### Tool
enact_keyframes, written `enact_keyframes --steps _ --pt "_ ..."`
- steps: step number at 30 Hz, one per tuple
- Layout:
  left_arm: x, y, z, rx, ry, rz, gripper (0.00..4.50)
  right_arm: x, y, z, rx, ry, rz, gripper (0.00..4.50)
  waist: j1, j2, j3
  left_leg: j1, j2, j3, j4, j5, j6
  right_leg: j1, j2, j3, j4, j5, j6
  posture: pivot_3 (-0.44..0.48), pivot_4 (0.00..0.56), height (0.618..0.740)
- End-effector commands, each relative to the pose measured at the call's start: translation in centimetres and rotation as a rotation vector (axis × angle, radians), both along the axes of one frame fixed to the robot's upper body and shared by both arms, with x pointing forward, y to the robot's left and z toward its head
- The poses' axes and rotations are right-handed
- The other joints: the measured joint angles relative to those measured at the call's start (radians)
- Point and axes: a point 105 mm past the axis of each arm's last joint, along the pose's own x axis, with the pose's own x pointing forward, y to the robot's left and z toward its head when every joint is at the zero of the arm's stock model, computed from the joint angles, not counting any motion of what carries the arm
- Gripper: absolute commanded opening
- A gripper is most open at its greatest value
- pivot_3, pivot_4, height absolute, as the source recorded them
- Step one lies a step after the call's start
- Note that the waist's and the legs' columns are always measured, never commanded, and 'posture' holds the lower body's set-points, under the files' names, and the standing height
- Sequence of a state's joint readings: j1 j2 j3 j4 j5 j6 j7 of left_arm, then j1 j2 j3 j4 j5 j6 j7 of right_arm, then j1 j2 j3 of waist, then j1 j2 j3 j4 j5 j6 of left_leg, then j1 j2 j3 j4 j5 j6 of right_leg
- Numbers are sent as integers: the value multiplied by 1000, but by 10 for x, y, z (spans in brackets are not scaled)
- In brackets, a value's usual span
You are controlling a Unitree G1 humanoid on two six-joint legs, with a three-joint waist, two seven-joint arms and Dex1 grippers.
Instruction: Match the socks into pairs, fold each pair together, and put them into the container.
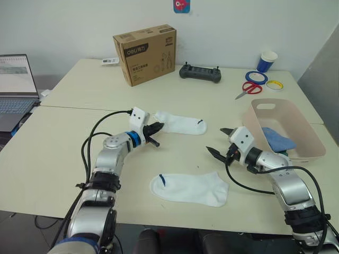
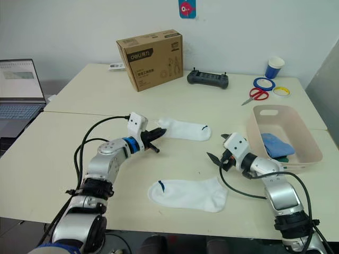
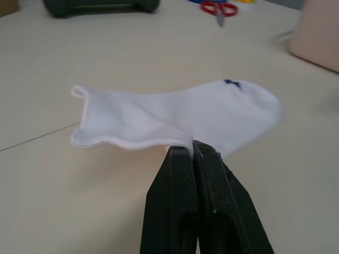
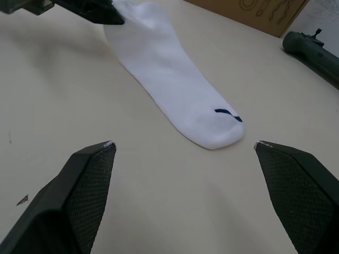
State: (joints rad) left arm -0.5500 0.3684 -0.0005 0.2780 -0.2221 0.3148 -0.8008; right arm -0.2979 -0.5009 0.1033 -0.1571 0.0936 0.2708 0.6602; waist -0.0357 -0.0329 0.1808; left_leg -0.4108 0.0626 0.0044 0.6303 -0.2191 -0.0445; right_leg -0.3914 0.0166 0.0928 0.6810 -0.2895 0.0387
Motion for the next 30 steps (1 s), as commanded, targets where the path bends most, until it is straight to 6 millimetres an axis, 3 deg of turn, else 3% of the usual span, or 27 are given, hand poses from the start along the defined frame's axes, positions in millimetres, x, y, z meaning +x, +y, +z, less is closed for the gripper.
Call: enact_keyframes --steps 1,3,6,8,13,18,23,26,30 --pt "-33 -13 23 6 -22 -144 23 -2 1 13 -8 -50 25 4500 0 0 0 0 0 0 0 0 0 0 0 0 0 0 0 0 150 740" --pt "-58 -15 22 44 16 -236 23 -3 -1 12 -14 -43 30 4500 0 0 0 0 0 -1 0 0 0 0 0 -1 1 0 0 0 150 740" --pt "-87 -25 22 199 -65 -385 23 -4 0 11 -17 -33 43 4500 0 0 0 1 0 0 0 0 0 1 0 0 1 -1 0 0 150 740" --pt "-97 -30 20 260 -94 -444 23 -4 0 11 -15 -29 49 4500 3 0 0 2 0 0 0 0 0 2 0 0 0 -1 1 0 150 740" --pt "-103 -38 16 267 -58 -501 23 -4 4 12 -26 -30 76 4500 3 0 0 2 -1 1 1 0 0 2 -1 1 0 -2 2 0 150 740" --pt "-84 -57 34 71 -7 -414 23 -6 2 11 -56 -32 90 4500 6 0 0 2 -1 0 2 0 0 2 0 0 0 -2 2 0 150 740" --pt "-97 -63 28 23 75 -466 23 -8 0 11 -53 -30 83 4500 -7 0 0 2 0 0 2 0 0 2 0 2 0 -2 1 0 150 740" --pt "-106 -68 28 -17 114 -507 652 -8 -1 9 -55 -26 77 4500 -7 0 0 2 0 -2 1 0 0 2 1 0 0 -2 0 0 150 740" --pt "-123 -58 28 16 191 -591 1919 -10 -4 8 -64 -21 82 4500 -7 0 0 2 0 -1 1 0 0 2 0 0 0 -2 1 0 150 740"
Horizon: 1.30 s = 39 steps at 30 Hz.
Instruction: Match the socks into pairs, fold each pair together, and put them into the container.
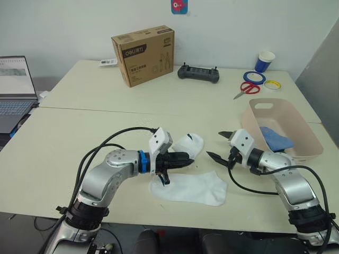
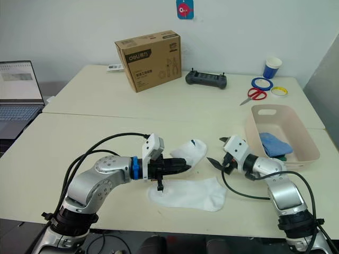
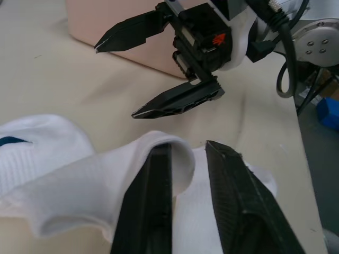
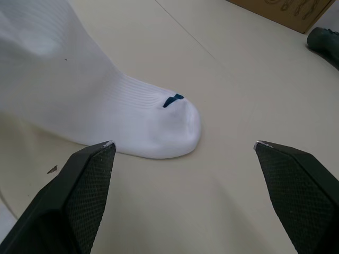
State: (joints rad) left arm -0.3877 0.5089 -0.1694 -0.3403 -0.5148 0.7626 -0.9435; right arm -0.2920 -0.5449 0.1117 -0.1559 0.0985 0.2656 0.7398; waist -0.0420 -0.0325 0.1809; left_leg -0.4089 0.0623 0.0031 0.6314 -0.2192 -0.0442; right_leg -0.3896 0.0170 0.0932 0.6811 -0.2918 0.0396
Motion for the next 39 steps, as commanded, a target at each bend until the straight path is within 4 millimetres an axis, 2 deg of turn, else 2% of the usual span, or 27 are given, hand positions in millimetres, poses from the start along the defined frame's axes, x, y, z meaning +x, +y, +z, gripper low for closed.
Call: enact_keyframes --steps 1,4,6,8,10,16,21,24,28,31,35,39 --pt "-21 12 13 23 38 -104 2244 -5 -4 13 -16 -56 21 4500 -2 0 0 0 0 0 0 0 0 0 0 0 0 0 0 0 150 740" --pt "-18 37 18 74 49 -75 3227 -7 -8 12 -40 -51 44 4500 -6 1 0 0 0 0 0 0 0 0 0 0 0 0 0 0 150 740" --pt "-9 48 27 40 62 -23 3874 -9 -9 13 -46 -49 66 4500 -8 1 0 1 0 0 0 0 0 0 0 0 0 -1 0 0 150 740" --pt "13 63 42 -31 36 88 4475 -15 -4 12 -51 -38 121 4500 -7 0 0 1 0 0 0 0 0 0 0 -1 0 -1 0 0 150 740" --pt "35 81 45 -32 -9 201 4475 -25 7 10 -59 -20 213 4500 -4 0 0 1 0 0 1 0 0 0 0 -1 0 0 1 0 150 740" --pt "62 101 11 99 -97 361 4475 -49 40 -1 -68 31 410 4500 -8 1 0 1 0 0 0 0 0 0 0 0 0 0 -1 0 150 740" --pt "49 89 -19 129 -28 306 4475 -53 64 -12 -154 -19 537 4500 -8 0 0 0 0 0 -1 0 0 0 0 0 0 0 -2 0 150 740" --pt "49 89 -20 129 -33 314 4475 -51 74 -10 -138 -31 560 4500 -7 0 0 0 0 0 0 0 0 0 0 -1 0 0 -2 0 150 740" --pt "37 87 -11 88 -33 269 4475 -48 89 -11 -135 -43 610 4500 -7 0 0 0 0 0 0 0 0 0 0 -2 1 -1 -1 0 150 740" --pt "30 91 -9 110 -29 246 4498 -44 97 -11 -117 -51 626 3892 -9 0 0 0 1 0 0 0 0 0 0 -1 1 0 -2 0 150 740" --pt "37 105 -7 127 -55 309 4498 -41 101 -14 -110 -57 631 2445 -8 0 0 0 1 -1 0 0 0 0 0 -2 1 0 -2 0 150 740" --pt "35 103 -6 122 -58 301 4498 -40 99 -17 -109 -58 631 944 -7 0 0 0 0 0 0 0 0 0 -1 -2 1 0 -2 0 150 740"
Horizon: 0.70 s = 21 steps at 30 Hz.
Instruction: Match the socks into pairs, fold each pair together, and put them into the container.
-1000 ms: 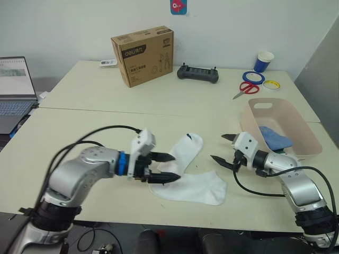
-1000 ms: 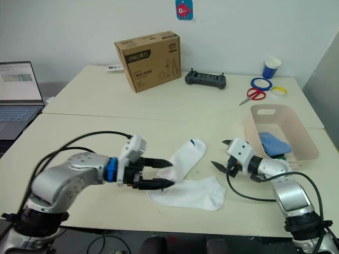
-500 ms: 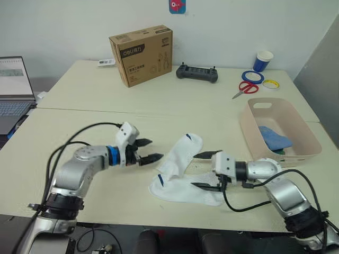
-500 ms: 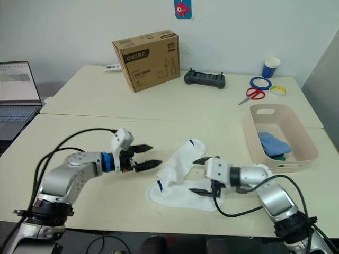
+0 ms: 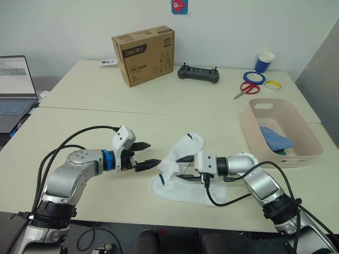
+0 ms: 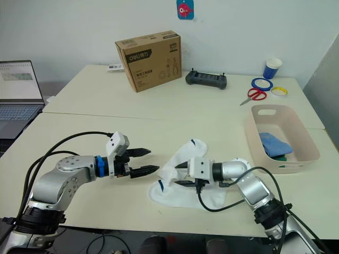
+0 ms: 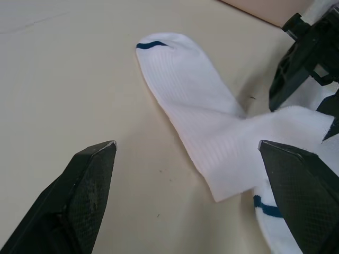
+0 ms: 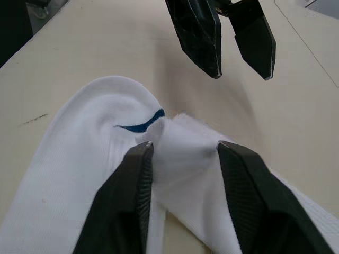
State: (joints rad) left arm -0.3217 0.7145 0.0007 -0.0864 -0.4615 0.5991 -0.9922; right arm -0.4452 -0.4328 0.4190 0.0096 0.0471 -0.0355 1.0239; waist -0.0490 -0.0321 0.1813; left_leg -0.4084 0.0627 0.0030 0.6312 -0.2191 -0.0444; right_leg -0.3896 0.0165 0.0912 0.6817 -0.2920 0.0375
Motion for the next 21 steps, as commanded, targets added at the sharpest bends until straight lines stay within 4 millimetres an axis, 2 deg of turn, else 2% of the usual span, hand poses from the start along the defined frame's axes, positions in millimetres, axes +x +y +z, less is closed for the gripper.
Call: enact_keyframes --steps 1,3,6,9,10,12,16,19,21 --pt "-2 -2 11 -2 -52 -14 4498 -1 -1 5 6 -34 19 600 0 0 0 0 0 0 0 0 0 0 0 0 0 0 0 0 150 740" --pt "-3 -4 10 -5 -51 -20 4498 -3 -4 6 9 -31 32 20 0 0 0 0 0 0 0 0 0 0 0 0 0 0 0 0 150 740" --pt "-5 -4 8 -3 -47 -26 4498 -6 -9 9 13 -34 45 20 0 0 0 0 0 0 0 0 0 0 0 0 0 0 0 0 150 740" --pt "-9 -4 7 1 -40 -42 4498 -14 -24 17 18 0 70 20 3 0 0 0 0 0 0 0 0 0 0 0 0 0 0 0 150 740" --pt "-10 -3 8 1 -36 -44 4498 -18 -35 19 6 13 73 20 3 0 0 0 0 0 0 0 0 0 0 0 0 0 0 0 150 740" --pt "-9 -2 7 6 -37 -42 4498 -19 -55 16 -38 22 54 20 8 0 0 0 0 0 0 0 0 0 0 0 0 0 0 0 150 740" --pt "-8 -5 7 3 -45 -46 4498 -13 -79 5 -112 0 2 20 14 0 0 1 0 0 0 0 0 0 0 0 0 -1 1 0 150 740" --pt "-9 -9 6 0 -44 -56 4498 -10 -84 2 -113 -23 -20 20 11 0 0 1 0 1 0 0 0 0 0 1 0 -1 1 0 150 740" --pt "-9 -9 6 2 -43 -59 4498 -12 -85 3 -98 -29 -17 472 11 0 0 1 0 1 0 0 0 0 0 1 0 -1 1 0 150 740"
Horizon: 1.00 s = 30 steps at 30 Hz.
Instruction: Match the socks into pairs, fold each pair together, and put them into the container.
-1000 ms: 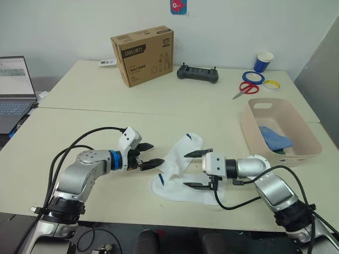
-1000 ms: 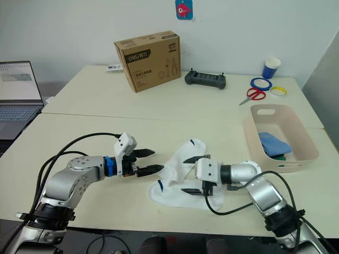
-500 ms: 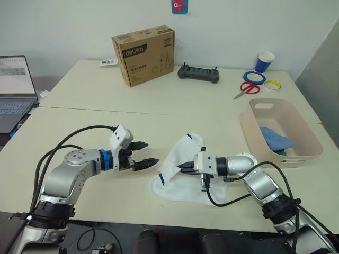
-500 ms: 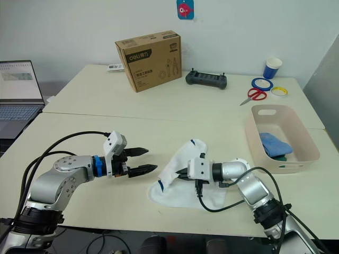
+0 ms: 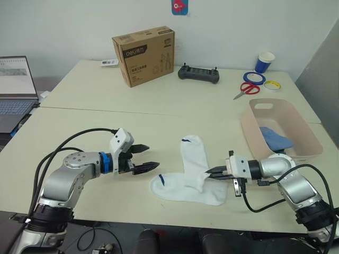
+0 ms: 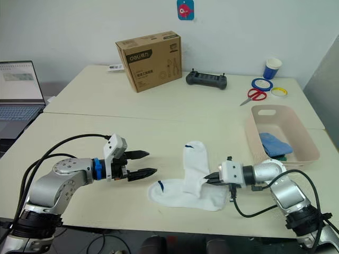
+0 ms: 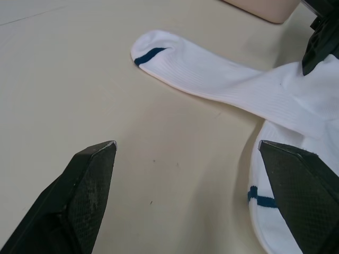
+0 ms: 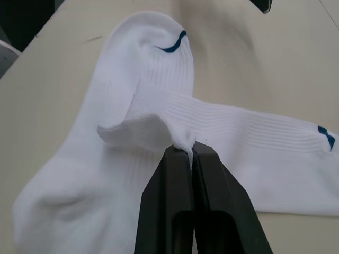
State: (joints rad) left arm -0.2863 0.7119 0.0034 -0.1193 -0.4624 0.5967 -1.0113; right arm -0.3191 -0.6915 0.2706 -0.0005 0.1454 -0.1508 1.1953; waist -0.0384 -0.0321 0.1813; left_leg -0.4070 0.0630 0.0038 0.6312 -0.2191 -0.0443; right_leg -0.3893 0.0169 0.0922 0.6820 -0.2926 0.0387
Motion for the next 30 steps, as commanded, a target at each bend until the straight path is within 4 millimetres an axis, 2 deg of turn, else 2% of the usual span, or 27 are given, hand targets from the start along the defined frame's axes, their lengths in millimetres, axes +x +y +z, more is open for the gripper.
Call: enact_keyframes --steps 1,4,7,13,18,23,30 --pt "-1 -5 10 7 -53 -29 4498 -3 -2 11 40 -70 9 653 2 0 0 0 0 0 0 0 0 0 0 0 0 0 0 0 150 740" --pt "0 -3 10 13 -52 -29 4498 -7 -6 9 9 -123 22 1623 5 0 0 0 0 0 0 0 0 0 0 0 0 0 -1 0 150 740" --pt "-1 -2 10 16 -49 -31 4498 -20 -15 1 -50 -96 56 2596 6 0 0 0 0 1 0 0 0 0 0 0 0 0 0 0 150 740" --pt "-9 -7 8 15 -29 -68 4498 -31 -7 4 -76 -204 124 2596 3 0 0 0 0 1 0 0 0 0 0 1 0 0 0 0 150 740" --pt "-8 -9 8 13 -30 -67 4498 -24 9 5 -101 -401 181 2596 3 0 0 2 0 1 0 0 0 1 0 2 0 0 0 0 150 740" --pt "-8 -10 8 12 -30 -69 4498 -28 11 -1 -134 -421 248 2596 7 0 0 2 0 2 0 0 0 1 0 3 0 0 0 0 150 740" --pt "-8 -9 7 13 -31 -63 4498 -24 13 4 -111 -434 234 2596 7 0 0 2 0 2 0 0 0 1 0 2 0 0 -1 0 150 740"
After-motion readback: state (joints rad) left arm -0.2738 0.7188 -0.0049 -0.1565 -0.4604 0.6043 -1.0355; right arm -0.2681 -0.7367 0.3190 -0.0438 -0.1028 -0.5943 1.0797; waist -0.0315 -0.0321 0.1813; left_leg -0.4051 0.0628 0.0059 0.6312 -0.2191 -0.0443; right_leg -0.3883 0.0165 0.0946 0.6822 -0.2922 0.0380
